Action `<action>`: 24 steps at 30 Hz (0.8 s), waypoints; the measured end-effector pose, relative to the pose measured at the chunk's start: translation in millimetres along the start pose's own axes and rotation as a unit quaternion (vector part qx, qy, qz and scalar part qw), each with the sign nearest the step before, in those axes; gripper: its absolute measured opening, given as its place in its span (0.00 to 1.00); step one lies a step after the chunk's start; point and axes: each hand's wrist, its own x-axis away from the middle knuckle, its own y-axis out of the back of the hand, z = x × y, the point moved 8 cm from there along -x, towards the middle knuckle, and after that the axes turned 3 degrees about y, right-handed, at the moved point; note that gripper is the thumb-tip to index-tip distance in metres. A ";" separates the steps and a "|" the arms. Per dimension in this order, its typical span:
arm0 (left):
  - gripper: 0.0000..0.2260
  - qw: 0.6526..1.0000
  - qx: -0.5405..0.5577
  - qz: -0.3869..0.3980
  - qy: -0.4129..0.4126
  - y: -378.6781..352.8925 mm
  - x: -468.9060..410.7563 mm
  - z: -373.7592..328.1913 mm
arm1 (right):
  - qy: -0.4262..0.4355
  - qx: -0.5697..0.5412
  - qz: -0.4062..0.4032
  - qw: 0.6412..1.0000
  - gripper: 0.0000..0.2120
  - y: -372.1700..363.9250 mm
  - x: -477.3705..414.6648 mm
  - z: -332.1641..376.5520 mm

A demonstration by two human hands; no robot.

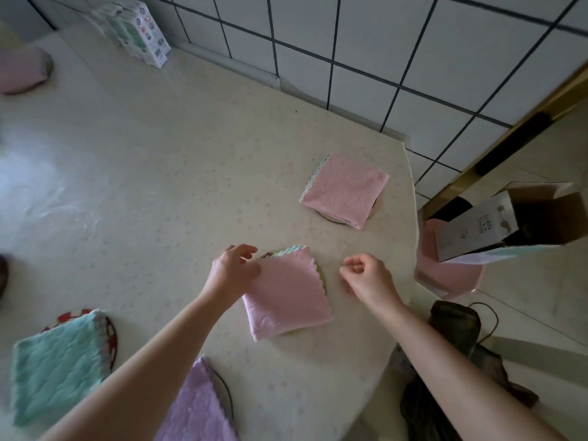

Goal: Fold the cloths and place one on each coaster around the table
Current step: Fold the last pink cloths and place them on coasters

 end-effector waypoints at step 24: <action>0.06 0.959 0.237 -0.015 0.153 -1.2 56.2 69.8 | 0.040 0.041 -0.002 0.998 0.06 -20.9 33.9 23.5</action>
